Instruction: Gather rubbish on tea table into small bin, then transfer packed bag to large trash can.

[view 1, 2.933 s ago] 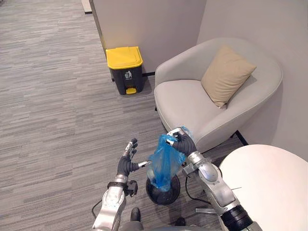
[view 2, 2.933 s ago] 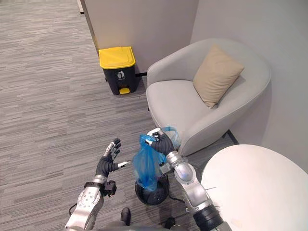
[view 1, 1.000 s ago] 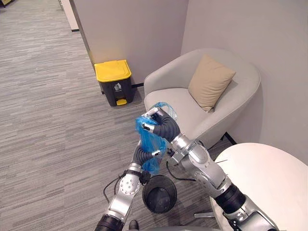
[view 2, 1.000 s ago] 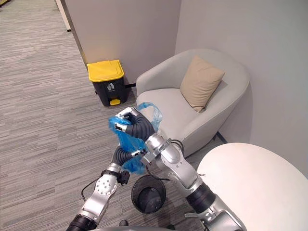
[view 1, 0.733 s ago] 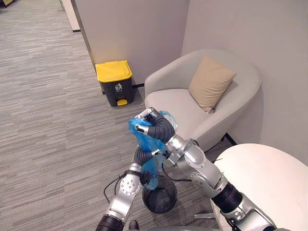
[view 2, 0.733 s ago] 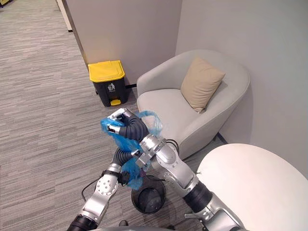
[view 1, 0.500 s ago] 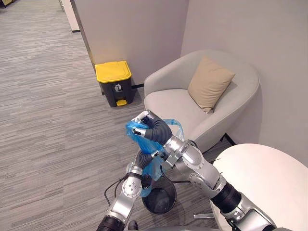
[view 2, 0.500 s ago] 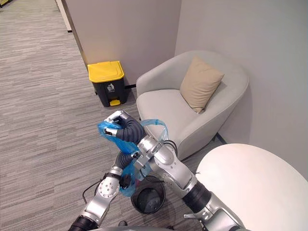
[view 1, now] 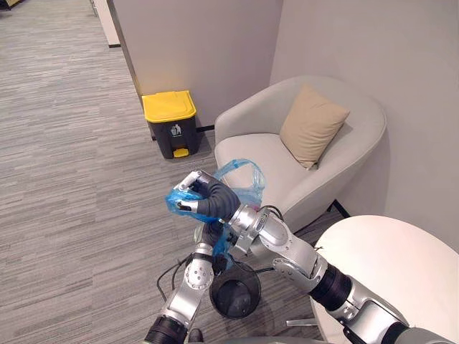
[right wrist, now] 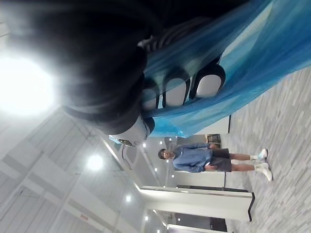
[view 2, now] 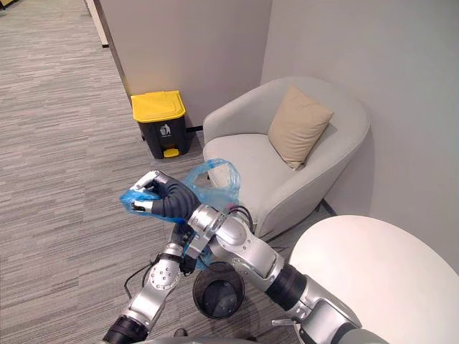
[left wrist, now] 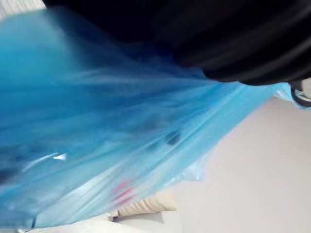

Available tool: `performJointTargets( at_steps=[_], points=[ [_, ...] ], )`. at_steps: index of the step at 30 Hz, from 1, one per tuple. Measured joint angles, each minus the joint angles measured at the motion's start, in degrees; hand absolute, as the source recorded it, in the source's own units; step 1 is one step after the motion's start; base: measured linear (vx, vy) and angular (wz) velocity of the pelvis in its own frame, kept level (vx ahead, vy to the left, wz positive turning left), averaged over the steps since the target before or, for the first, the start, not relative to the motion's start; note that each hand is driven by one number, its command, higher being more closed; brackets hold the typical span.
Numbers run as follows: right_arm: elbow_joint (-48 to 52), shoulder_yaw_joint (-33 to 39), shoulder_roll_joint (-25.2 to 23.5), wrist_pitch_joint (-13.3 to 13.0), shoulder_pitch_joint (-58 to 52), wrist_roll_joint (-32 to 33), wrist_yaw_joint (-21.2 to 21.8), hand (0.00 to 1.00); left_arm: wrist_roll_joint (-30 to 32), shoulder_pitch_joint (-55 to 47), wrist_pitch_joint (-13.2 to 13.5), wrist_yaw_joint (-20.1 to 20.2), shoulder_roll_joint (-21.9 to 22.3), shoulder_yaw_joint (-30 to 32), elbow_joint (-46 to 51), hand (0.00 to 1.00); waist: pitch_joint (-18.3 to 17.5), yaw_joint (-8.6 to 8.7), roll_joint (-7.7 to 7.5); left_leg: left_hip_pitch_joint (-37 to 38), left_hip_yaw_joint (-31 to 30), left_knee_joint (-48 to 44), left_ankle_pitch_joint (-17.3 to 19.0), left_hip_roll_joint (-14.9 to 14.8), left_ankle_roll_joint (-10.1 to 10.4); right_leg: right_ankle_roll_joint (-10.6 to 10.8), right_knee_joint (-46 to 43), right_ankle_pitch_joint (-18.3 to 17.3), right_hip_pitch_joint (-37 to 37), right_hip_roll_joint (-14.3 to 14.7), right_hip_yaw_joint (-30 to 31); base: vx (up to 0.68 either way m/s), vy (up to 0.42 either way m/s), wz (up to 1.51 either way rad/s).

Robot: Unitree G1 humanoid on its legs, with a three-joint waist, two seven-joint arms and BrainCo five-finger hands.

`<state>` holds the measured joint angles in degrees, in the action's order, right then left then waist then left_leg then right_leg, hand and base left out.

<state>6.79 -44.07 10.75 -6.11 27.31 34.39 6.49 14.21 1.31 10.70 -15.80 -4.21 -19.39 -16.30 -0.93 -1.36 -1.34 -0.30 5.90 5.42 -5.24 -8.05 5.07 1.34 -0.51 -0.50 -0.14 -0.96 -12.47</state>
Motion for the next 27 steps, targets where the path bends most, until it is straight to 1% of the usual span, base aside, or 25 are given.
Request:
performJointTargets(
  at_steps=[3, 9, 12, 15, 16, 19, 21, 23, 25, 27],
  points=[
    [0.0, 0.0, 0.0, 0.0, 0.0, 1.0, 0.0, 1.00, -0.1, 0.0, 1.1, -0.6, 0.0, -0.3, 0.1, 1.00, 0.0, 0.09, -0.01, 0.0, 0.0, 0.0, 0.0, 0.0, 0.0, 0.0, 0.0, 0.0, 0.0, 0.0, 0.0, 0.00, 0.000, 0.00],
    [0.0, 0.0, 0.0, 0.0, 0.0, 1.1, 0.0, 1.00, -0.4, 0.0, 1.3, -0.7, 0.0, -0.3, 1.2, 1.00, 0.0, 0.10, -0.01, 0.0, 0.0, 0.0, 0.0, 0.0, 0.0, 0.0, 0.0, 0.0, 0.0, 0.0, 0.1, 0.00, 0.000, 0.00],
    [0.0, 0.0, 0.0, 0.0, 0.0, 1.0, 0.0, 1.00, -1.3, 0.0, 2.1, -0.9, 0.0, -0.2, 1.7, 1.00, 0.0, 0.13, 0.00, 0.0, 0.0, 0.0, 0.0, 0.0, 0.0, 0.0, 0.0, 0.0, 0.0, 0.0, 0.1, 0.00, 0.000, 0.00],
    [0.0, 0.0, -0.1, 0.0, 0.0, 1.0, 0.0, 1.00, -1.4, 0.0, 2.1, -0.8, 0.0, -0.1, 3.2, 1.00, 0.0, 0.22, 0.00, 0.1, 0.3, 0.0, 0.0, 0.1, 0.0, 0.0, -0.1, 0.0, 0.0, -0.2, 0.2, 0.00, 0.000, 0.00],
    [0.0, 0.0, -0.1, 0.0, -0.1, 1.0, 0.1, 0.00, -1.5, 0.0, 2.1, -0.8, 0.0, -0.1, 3.4, 1.00, 0.0, 0.24, -0.01, 0.1, 0.3, 0.0, 0.0, 0.1, 0.0, 0.0, -0.1, 0.0, -0.1, -0.2, 0.2, 0.00, 0.000, 0.00],
    [0.0, 1.2, -0.2, 0.0, -1.4, 0.1, 0.8, 0.00, -2.5, -0.1, 2.0, -0.5, 0.3, 1.2, 3.8, 1.00, 0.0, 0.24, 0.00, 0.2, 0.4, 0.0, 0.0, 0.2, 0.0, 0.0, -0.1, 0.0, -0.1, -0.2, 0.3, 0.00, 0.000, 0.00],
    [0.0, 1.7, -0.2, -0.3, -3.4, -2.4, 2.0, 0.00, -3.4, -0.3, 1.5, -0.4, 0.7, 2.5, 3.8, 1.00, 0.1, 0.37, 0.04, 0.2, 0.4, 0.0, 0.0, 0.2, 0.0, 0.0, 0.0, 0.0, -0.1, -0.2, 0.3, 0.00, 0.000, 0.00],
    [0.1, 2.8, -0.3, -0.3, -6.2, -5.9, 3.0, 0.00, -4.0, -0.5, 0.9, 0.6, 0.9, 3.7, 3.8, 1.00, 0.1, 0.39, 0.05, 0.2, 0.4, 0.0, 0.0, 0.2, 0.0, 0.0, 0.0, 0.0, -0.1, -0.2, 0.3, 0.00, 0.000, 0.00],
    [0.2, 3.9, -0.3, -0.7, -7.7, -8.8, 3.7, 0.00, -4.6, -1.0, 0.8, 0.8, 0.9, 4.7, 3.8, 1.00, 0.1, 0.48, 0.05, 0.2, 0.5, 0.1, 0.0, 0.2, 0.0, 0.0, 0.0, 0.0, -0.2, -0.2, 0.3, 0.00, 0.000, 0.00],
    [0.4, 6.4, -0.1, -2.6, -10.2, -14.8, 3.8, 0.00, -4.6, -2.5, 0.8, 0.9, 1.2, 6.2, 3.8, 1.00, 0.1, 0.51, 0.06, 0.1, 0.5, 0.1, 0.0, 0.2, 0.0, 0.0, 0.0, 0.0, -0.2, -0.2, 0.3, 0.00, 0.000, 0.00]
  ],
)
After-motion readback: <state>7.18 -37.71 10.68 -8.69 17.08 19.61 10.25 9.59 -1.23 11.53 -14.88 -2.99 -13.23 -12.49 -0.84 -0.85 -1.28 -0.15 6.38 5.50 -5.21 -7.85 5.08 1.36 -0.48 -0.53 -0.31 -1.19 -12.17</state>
